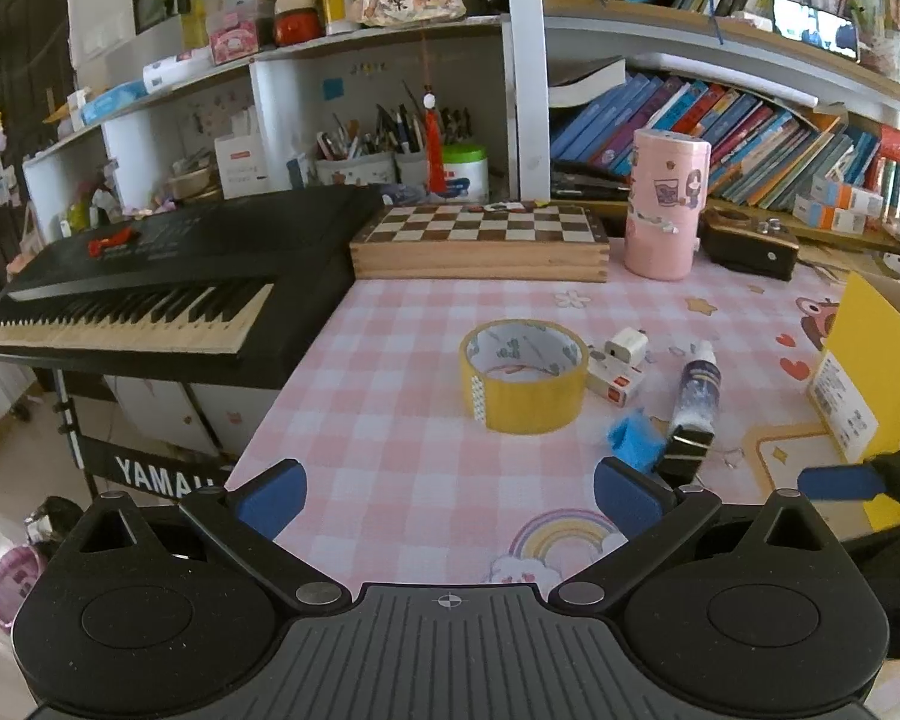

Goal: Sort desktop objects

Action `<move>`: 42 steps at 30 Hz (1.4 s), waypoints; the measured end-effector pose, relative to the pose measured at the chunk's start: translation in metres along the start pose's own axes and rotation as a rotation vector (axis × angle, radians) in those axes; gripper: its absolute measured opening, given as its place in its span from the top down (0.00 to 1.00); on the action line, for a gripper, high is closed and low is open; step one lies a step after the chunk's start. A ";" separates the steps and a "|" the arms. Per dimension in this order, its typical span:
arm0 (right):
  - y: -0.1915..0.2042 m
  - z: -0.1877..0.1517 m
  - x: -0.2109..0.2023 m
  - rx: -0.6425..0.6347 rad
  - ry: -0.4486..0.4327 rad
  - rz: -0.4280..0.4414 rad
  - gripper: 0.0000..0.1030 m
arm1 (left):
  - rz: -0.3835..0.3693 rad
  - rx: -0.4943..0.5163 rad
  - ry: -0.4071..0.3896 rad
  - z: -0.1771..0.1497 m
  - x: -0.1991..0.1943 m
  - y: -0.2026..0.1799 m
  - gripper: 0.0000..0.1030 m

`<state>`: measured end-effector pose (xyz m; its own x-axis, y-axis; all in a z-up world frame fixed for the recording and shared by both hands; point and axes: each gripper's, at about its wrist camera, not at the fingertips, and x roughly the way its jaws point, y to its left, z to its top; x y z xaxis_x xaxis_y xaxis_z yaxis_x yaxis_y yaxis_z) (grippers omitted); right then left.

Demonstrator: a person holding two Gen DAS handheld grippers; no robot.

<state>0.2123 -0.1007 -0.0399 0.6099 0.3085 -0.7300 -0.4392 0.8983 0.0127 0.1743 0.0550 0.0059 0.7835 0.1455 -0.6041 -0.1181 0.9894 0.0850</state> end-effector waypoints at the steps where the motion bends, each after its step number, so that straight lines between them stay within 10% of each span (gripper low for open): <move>1: -0.002 0.004 0.004 0.000 -0.006 -0.007 0.31 | 0.004 -0.002 0.003 0.002 0.003 0.000 0.00; 18: -0.008 0.033 0.061 -0.094 0.048 0.080 0.58 | 0.024 -0.023 0.033 0.031 0.049 -0.007 0.00; 42: -0.031 0.033 0.041 -0.093 0.040 0.071 0.58 | -0.063 -0.049 0.168 0.049 0.161 -0.034 0.00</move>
<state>0.2725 -0.1059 -0.0475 0.5490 0.3558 -0.7563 -0.5407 0.8412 0.0032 0.3346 0.0448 -0.0550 0.6781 0.0763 -0.7310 -0.1045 0.9945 0.0069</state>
